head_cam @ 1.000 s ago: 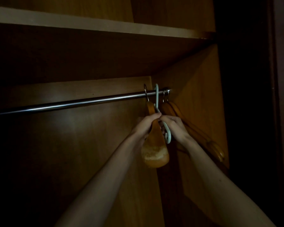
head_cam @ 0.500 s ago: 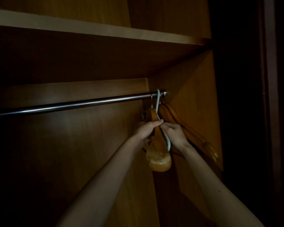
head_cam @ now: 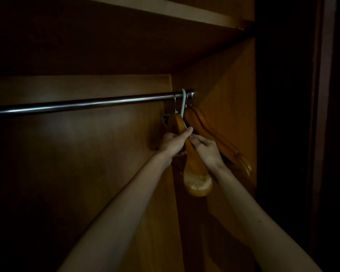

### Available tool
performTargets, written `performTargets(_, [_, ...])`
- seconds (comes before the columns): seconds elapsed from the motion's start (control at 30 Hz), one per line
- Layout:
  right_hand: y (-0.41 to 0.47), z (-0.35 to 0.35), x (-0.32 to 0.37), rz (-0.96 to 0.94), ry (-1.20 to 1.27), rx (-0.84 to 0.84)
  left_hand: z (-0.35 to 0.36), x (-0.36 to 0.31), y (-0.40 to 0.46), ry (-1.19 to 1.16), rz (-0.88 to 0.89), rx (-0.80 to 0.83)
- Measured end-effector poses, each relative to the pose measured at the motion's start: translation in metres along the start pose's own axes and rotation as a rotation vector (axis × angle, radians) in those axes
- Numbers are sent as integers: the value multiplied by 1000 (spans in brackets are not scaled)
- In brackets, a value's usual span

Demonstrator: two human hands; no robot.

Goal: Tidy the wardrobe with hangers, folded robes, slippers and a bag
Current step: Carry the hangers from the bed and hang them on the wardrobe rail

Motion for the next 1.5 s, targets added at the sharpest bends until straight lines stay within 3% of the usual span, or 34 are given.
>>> performTargets(0.13, [-23, -7, -22, 116, 90, -37, -6, 7, -12, 49, 113, -112])
performTargets(0.23, [-53, -16, -49, 134, 142, -31, -16, 44, -33, -24, 102, -309])
performTargets(0.37, [-107, -22, -105, 218, -122, 90, 3, 133, -66, -110, -22, -378])
performTargets(0.47, [-158, -31, -164, 329, -239, 159, 41, 208, -98, 45, -142, -217])
performTargets(0.57, [-218, -41, -237, 499, -355, 266, 97, 293, -136, 250, -281, 77])
performTargets(0.67, [-285, -55, -300, 671, -443, 312, 154, 383, -185, 287, -499, 362])
performTargets(0.77, [-366, -66, -350, 877, -424, 341, 206, 436, -236, 403, -539, 659])
performTargets(0.83, [-424, -80, -378, 1028, -400, 292, 238, 462, -265, 358, -583, 770])
performTargets(1.03, [-600, -112, -410, 1428, -373, -67, 311, 533, -345, 433, -625, 1084])
performTargets(1.23, [-749, -93, -390, 1677, -200, -585, 375, 536, -423, 551, -520, 1383])
performTargets(1.5, [-898, -17, -328, 1765, 104, -1211, 448, 535, -556, 827, -388, 1838])
Point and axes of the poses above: each hand's wrist, its own y-axis towards the middle knuckle, its own z-axis out of the palm, x = y × z, the point moved 8 cm from there along y, towards the middle knuckle, and after that the axes turned 5 degrees about x, right-handed, at the moved point
